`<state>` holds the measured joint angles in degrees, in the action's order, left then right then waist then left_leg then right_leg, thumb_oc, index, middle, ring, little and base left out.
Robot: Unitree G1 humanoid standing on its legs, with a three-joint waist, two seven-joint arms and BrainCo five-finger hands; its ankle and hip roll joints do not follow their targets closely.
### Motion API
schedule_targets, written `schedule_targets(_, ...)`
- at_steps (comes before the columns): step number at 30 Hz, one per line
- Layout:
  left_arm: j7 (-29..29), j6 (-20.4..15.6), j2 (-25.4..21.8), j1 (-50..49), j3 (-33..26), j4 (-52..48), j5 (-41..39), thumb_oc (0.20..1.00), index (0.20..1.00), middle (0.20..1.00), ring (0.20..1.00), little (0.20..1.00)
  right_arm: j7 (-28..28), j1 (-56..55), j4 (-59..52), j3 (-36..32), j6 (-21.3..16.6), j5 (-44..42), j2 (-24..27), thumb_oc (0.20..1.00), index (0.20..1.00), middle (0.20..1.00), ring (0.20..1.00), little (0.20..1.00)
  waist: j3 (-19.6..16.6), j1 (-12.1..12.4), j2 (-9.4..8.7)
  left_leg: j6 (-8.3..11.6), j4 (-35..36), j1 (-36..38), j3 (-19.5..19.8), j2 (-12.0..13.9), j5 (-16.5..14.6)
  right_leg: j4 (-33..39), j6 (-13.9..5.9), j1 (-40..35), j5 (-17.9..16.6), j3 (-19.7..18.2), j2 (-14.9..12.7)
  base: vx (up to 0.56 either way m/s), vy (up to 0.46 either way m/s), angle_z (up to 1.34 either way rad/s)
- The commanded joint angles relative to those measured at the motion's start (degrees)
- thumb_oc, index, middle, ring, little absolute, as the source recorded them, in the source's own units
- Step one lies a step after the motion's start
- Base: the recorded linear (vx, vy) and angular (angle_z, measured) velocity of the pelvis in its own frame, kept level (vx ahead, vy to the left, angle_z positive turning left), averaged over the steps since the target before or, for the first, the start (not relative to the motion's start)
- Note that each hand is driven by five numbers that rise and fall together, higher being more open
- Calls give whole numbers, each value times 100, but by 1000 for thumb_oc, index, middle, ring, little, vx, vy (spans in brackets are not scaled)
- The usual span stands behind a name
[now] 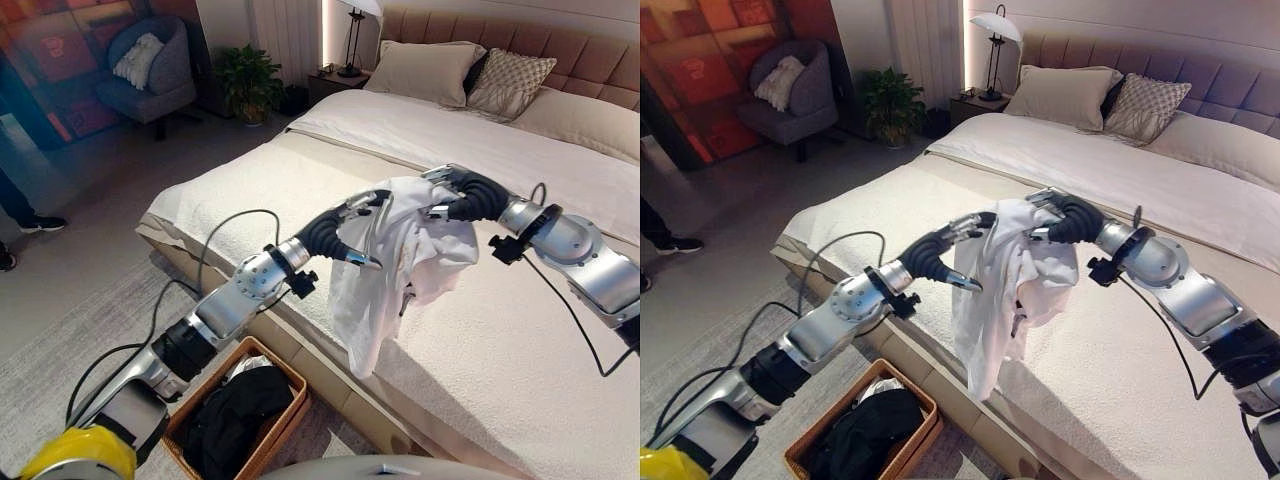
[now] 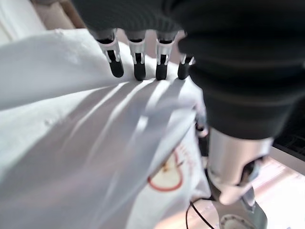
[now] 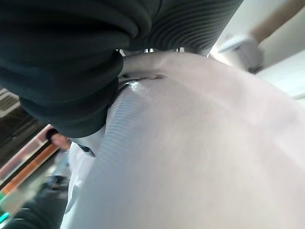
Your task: Pick up clothes into the bucket
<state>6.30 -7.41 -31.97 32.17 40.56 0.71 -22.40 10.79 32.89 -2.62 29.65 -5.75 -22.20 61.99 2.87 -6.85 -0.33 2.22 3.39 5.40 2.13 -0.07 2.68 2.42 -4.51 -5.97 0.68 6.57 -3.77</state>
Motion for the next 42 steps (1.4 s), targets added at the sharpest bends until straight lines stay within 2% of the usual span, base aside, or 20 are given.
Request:
schedule_targets(1,136,-53,127,530,313,384,-498,1000,1000,1000,1000,1000,-48,673,-396,-11,-230,-513,101,200,200,200,200,200,-363,141,-276,151,-436,-206,-11,45,-465,-357,-330,209,-4,46,-336,0,0,0)
schedule_targets(5,259,105,346,834,781,338,-1170,1000,1000,1000,1000,1000,-54,847,-603,145,-295,-781,-70,200,200,200,200,200,-362,98,-236,144,-457,-179,12,32,-480,-377,-334,185,4,59,-336,0,0,0)
schedule_targets(6,297,199,526,917,991,414,-1445,1000,1000,1000,1000,1000,-92,937,-702,209,-318,-859,-160,200,200,200,200,200,-371,78,-223,138,-466,-182,34,21,-482,-381,-332,175,13,53,-336,0,0,0)
schedule_targets(14,333,537,1013,1054,1382,827,-1807,1000,1000,1000,1000,1000,-332,836,-986,-78,-377,-829,-499,200,200,200,200,200,-348,3,-157,119,-477,-186,78,5,-478,-406,-340,156,32,85,-367,-3,3,1)
schedule_targets(17,306,536,1029,1056,1405,821,-1592,1000,1000,1000,1000,1000,-363,724,-972,-179,-360,-831,-612,200,200,200,200,200,-338,10,-155,111,-479,-194,93,3,-478,-402,-341,155,32,87,-373,0,0,0)
schedule_targets(22,169,392,1122,881,1053,900,-473,1000,1000,1000,1000,1000,-459,355,-1014,-730,-356,-596,-794,200,200,200,200,200,-347,47,-184,80,-495,-220,138,-9,-492,-419,-335,160,52,116,-390,-9,10,5)
schedule_targets(23,30,318,1174,671,750,1000,-51,1000,1000,1000,1000,1000,-562,185,-921,-1013,-380,-480,-875,200,200,200,200,200,-338,61,-212,55,-513,-264,160,-27,-453,-423,-331,188,16,111,-406,-35,15,8)
schedule_targets(27,-58,231,1166,369,427,969,167,1000,1000,1000,1000,1000,-631,-88,-803,-1351,-369,-334,-946,200,200,200,200,200,-352,95,-253,39,-527,-283,177,-40,-464,-418,-327,184,20,120,-415,-11,4,2)
schedule_targets(31,-199,119,924,70,-38,657,644,1000,1000,1000,1000,1000,-749,-372,-427,-1673,-299,6,-901,200,200,200,200,200,-377,168,-318,32,-536,-283,207,-40,-476,-400,-322,156,21,143,-418,0,0,0)
schedule_targets(42,-304,53,563,-349,-651,260,544,1000,1000,1000,1000,1000,-802,-627,283,-1946,-134,498,-602,200,200,200,200,200,-422,250,-406,58,-499,-240,221,-2,-515,-324,-326,105,20,130,-396,4,-1,3)
